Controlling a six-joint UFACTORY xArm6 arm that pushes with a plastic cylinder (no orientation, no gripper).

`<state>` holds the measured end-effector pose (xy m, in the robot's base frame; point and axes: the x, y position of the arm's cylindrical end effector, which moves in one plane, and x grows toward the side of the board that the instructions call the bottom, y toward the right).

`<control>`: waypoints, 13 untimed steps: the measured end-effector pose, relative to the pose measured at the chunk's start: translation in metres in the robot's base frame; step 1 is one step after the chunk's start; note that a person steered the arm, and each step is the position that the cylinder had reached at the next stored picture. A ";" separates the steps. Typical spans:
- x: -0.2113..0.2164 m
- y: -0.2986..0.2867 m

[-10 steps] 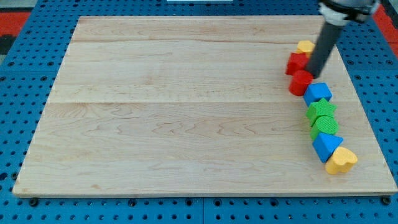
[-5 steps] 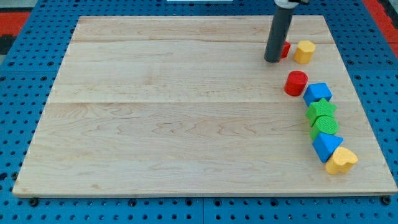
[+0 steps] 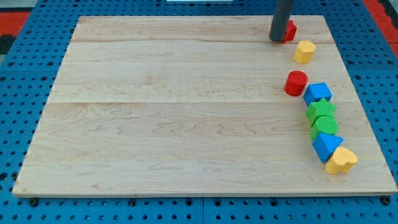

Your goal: Move the red blocks to the top left of the hexagon

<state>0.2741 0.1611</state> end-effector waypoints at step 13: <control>0.130 0.041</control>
<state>0.4044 0.2020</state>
